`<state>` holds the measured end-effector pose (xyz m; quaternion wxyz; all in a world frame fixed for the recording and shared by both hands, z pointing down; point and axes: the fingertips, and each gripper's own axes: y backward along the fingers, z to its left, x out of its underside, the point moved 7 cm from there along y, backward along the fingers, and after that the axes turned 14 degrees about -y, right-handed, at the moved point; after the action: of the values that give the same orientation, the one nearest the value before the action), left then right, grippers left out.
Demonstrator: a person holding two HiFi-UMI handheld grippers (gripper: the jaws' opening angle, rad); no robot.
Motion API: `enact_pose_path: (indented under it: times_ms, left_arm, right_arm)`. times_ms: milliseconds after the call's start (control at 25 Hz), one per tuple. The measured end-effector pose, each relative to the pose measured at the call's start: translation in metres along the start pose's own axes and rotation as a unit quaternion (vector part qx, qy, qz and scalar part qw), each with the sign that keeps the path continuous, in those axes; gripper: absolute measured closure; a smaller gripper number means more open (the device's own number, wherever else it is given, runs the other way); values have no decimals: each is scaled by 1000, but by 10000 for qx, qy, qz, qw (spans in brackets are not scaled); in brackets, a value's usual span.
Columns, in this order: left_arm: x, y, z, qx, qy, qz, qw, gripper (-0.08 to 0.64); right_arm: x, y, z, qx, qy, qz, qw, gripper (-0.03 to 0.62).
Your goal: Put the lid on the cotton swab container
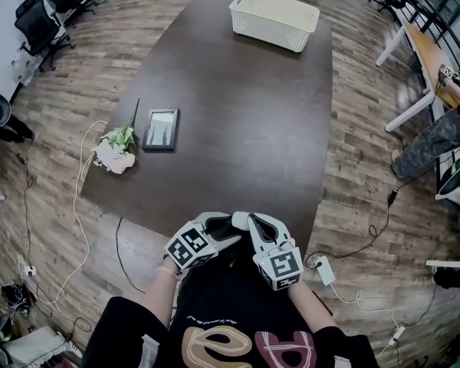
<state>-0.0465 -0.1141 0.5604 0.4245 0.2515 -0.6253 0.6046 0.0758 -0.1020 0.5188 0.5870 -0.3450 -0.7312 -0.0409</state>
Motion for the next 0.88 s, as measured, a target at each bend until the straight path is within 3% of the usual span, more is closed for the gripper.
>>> enact_pose_path:
  times_ms: [160,360,480,680,880]
  left_arm:
    - [-9,22,-13,-73,374,-512,9980,342]
    - [-28,41,-19,-600,296,-986,9929,488]
    - [-38,43,-14,-926,268,-1166,9885,518]
    - [-46,33,-4,-1332,98,-1078,9852,549]
    - [-46,19,-5,-1356,-223,-680,9882,552]
  right_arm:
    - [2,0,0,-33,-37,-16,10000,584]
    - [1,1,-2,-13,-46,-50,10000,584]
    - [1,0,-1,-15,-60,-55,10000,585]
    - [0,0,0,-40,14,-25,10000,586]
    - [1,1,1,-11,3,-28,10000,586]
